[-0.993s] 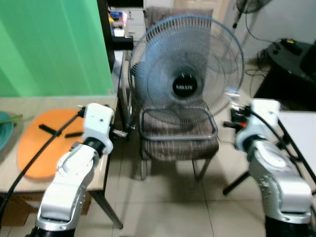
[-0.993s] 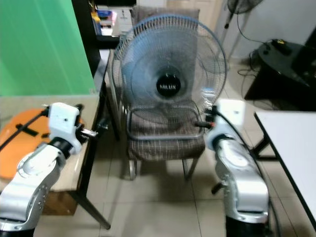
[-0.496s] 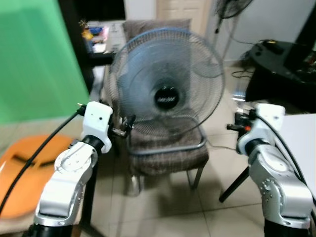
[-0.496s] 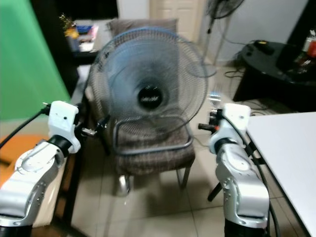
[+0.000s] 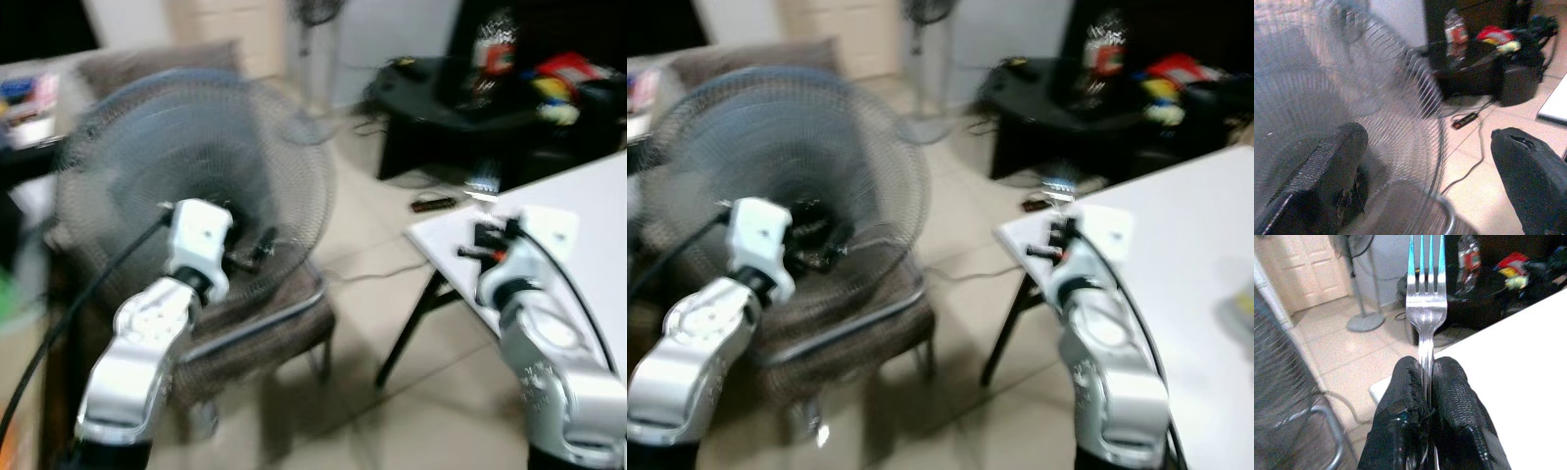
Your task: Setting the table
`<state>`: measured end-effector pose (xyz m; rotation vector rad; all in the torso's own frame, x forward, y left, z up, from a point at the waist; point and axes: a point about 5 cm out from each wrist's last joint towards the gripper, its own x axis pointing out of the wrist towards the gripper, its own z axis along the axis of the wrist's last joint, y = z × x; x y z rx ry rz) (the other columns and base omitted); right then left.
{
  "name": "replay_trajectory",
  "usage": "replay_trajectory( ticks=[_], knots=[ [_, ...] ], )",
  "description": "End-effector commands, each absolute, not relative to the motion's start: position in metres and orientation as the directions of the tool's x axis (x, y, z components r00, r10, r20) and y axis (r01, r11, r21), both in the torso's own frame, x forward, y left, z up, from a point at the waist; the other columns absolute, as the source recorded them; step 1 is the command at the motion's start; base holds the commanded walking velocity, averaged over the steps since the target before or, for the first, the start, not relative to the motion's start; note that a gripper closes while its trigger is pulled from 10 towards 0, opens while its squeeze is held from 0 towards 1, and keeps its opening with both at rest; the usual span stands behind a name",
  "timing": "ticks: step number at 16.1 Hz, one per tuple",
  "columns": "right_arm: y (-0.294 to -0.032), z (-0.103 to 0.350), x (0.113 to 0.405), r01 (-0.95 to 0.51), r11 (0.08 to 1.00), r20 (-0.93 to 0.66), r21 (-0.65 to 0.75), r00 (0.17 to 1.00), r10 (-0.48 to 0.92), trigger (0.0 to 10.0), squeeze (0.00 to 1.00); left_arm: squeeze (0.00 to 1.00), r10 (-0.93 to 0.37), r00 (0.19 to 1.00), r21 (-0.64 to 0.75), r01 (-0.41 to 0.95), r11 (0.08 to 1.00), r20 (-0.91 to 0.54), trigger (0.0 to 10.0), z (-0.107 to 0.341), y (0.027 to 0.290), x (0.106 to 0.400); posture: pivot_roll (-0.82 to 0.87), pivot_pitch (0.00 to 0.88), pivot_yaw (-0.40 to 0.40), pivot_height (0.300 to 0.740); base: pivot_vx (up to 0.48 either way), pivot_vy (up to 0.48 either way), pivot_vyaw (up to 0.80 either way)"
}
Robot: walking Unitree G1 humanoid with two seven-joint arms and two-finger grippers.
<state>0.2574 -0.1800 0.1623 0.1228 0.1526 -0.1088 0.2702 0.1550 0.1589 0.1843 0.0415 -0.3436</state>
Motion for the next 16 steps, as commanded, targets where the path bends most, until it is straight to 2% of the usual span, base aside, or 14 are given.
replay_trajectory(
  ticks=[1, 7, 10, 12, 16],
  knots=[
    [-0.167, 0.171, 0.259, 0.065, 0.989, -0.120, 0.131, 0.991, -0.049, 10.0, 0.00, 0.00, -0.302, 0.950, 0.179, 0.312, 0.933, -0.079, 10.0, 0.157, 0.164, 0.269, 0.12, 0.000, 0.013, 0.740, 0.334, 0.000, -0.80],
    [-0.164, 0.179, 0.261, 0.053, 0.993, -0.086, 0.104, 0.995, -0.044, 10.0, 0.00, 0.00, -0.314, 0.948, 0.151, 0.317, 0.936, -0.045, 10.0, 0.160, 0.159, 0.267, 0.13, 0.000, -0.014, 0.740, 0.272, 0.000, -0.80],
    [-0.164, 0.179, 0.265, 0.045, 0.998, -0.083, 0.052, 0.996, -0.040, 10.0, 0.00, 0.00, -0.312, 0.949, 0.176, 0.314, 0.933, -0.037, 10.0, 0.161, 0.156, 0.270, 0.14, 0.000, -0.012, 0.740, 0.000, 0.000, 0.00],
    [-0.162, 0.179, 0.265, 0.035, 0.997, -0.076, 0.067, 0.997, -0.029, 10.0, 0.00, 0.00, -0.317, 0.948, 0.180, 0.319, 0.931, -0.039, 10.0, 0.161, 0.153, 0.274, 0.14, 0.000, -0.007, 0.740, 0.000, 0.000, 0.00],
    [-0.161, 0.180, 0.263, 0.049, 0.995, -0.076, 0.087, 0.996, -0.042, 10.0, 0.00, 0.00, -0.288, 0.956, 0.202, 0.294, 0.934, -0.059, 10.0, 0.160, 0.157, 0.284, 0.11, 0.000, 0.026, 0.740, 0.000, 0.468, -0.80]
  ],
)
